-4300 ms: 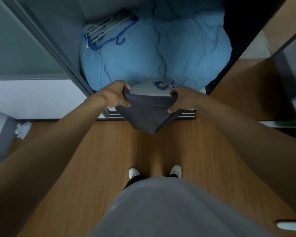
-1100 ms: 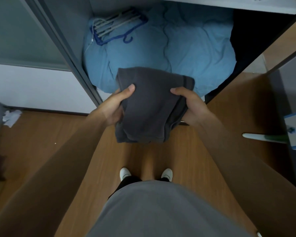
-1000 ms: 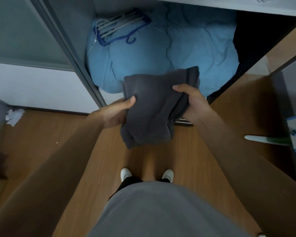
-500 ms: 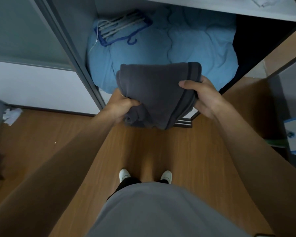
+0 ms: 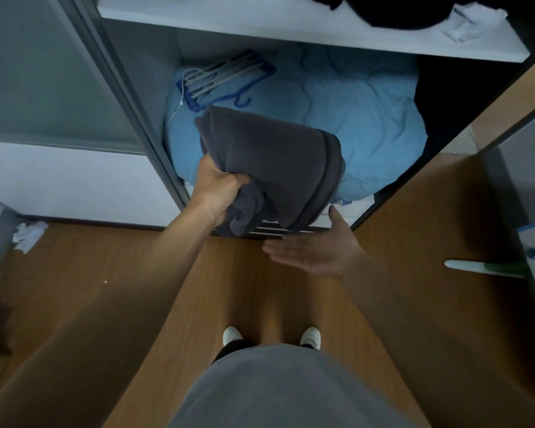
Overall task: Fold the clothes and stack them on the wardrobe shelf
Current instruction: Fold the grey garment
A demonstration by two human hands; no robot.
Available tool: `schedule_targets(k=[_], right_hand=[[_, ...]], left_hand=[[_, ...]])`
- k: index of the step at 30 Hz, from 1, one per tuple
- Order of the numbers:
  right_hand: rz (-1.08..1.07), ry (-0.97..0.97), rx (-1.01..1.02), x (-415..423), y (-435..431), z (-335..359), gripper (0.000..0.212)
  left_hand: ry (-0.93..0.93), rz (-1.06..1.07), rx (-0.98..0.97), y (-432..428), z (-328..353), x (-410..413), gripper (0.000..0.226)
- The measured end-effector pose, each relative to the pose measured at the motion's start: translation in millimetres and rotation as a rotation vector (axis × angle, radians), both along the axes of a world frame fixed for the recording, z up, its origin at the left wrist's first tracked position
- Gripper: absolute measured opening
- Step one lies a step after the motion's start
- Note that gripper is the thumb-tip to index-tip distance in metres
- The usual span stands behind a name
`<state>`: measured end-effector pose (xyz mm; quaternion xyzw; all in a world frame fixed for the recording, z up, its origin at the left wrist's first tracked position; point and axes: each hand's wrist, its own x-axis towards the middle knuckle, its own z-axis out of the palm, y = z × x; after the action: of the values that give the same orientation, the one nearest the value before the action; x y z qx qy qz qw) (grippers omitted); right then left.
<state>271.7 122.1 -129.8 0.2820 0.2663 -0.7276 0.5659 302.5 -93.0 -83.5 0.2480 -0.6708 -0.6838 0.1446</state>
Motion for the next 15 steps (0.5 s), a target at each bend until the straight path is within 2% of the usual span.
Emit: schedule_targets(k=[2,3,5,7,10,13,15], right_hand=[[-0.111,0.016,-0.202,-10.6,-14.3,8.9,0.101],[-0.177,0.049,-0.204,-18.4,-21.1,15.9,0.092],[-0.308,0.146,-0.084,-32.0,-31.2,31.9,0.071],[-0.419,0.234,0.131,-41.3,-39.4,43.7,0.051],[-0.484,0.391,0.407,-49.4,-59.3,53.5,0.023],[-0.486,0.464,0.418,-51.5,-83.6,67.8,0.019],[-0.446,0.53,0.418,-52.7,-92.4,79.3,0.023]], left_hand=[[0.01,-0.068,-0.009,-7.4,4.0,4.0,0.02],[0.011,-0.115,-0.006,-13.5,6.6,6.4,0.024],[-0.002,-0.243,-0.006,-29.4,13.6,11.8,0.042],[-0.034,-0.362,-0.047,-46.2,22.1,16.3,0.056],[-0.003,-0.403,-0.004,-68.5,33.7,20.6,0.052],[0.119,-0.497,0.204,-89.7,45.0,25.5,0.054],[0.173,-0.6,0.324,-104.0,52.3,27.0,0.075]])
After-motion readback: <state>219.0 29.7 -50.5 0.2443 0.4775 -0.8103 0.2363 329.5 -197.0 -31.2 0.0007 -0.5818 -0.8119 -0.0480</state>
